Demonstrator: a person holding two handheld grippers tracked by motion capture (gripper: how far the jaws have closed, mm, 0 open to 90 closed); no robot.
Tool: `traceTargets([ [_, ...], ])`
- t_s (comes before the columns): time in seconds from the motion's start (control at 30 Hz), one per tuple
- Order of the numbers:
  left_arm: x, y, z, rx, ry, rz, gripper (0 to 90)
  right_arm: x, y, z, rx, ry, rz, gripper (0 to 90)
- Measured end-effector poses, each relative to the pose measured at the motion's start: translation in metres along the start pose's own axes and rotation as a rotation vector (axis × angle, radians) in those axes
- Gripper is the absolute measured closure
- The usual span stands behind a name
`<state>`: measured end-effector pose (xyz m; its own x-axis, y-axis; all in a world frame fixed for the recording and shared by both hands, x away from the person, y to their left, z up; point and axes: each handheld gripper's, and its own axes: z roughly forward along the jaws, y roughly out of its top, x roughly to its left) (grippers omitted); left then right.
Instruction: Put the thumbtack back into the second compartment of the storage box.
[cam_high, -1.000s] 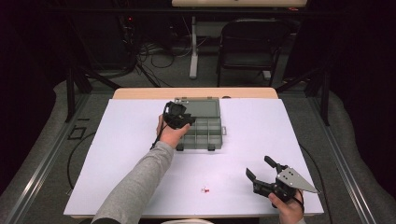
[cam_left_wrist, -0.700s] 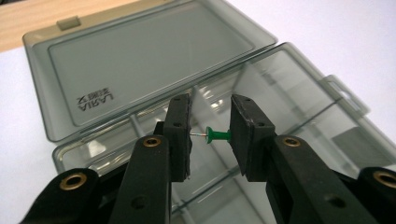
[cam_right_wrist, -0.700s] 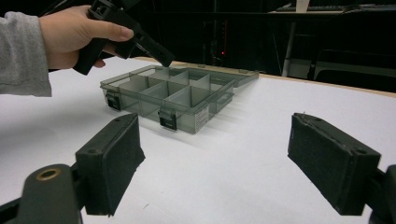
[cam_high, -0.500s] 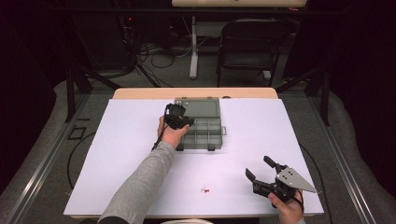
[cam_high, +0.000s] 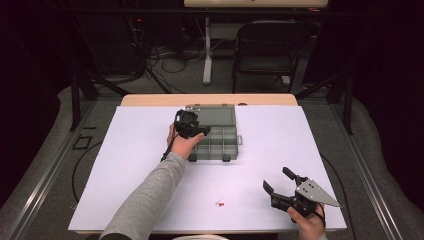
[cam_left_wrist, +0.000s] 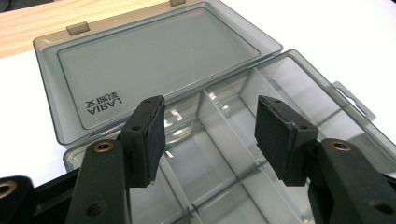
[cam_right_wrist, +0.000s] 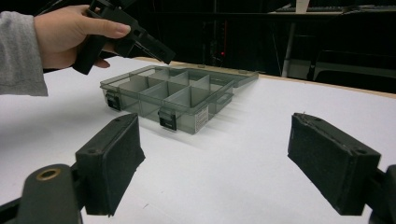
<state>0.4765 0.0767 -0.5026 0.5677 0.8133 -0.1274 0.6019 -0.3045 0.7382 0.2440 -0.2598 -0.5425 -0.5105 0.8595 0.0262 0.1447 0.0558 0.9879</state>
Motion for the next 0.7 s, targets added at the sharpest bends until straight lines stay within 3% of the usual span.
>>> traceTargets([
  [0.2, -0.005, -0.001, -0.012, -0.014, -0.009, 0.025, 42.6, 0.0, 0.0, 0.0, 0.002, 0.0, -0.001, 16.9],
  [0.37, -0.011, -0.006, -0.028, -0.051, -0.07, 0.029, 42.5, 0.0, 0.0, 0.0, 0.002, -0.002, -0.001, 16.9],
  [0.7, -0.033, -0.028, -0.062, -0.093, -0.163, 0.093, 42.3, 0.001, 0.0, 0.0, 0.003, -0.001, -0.005, 16.9],
])
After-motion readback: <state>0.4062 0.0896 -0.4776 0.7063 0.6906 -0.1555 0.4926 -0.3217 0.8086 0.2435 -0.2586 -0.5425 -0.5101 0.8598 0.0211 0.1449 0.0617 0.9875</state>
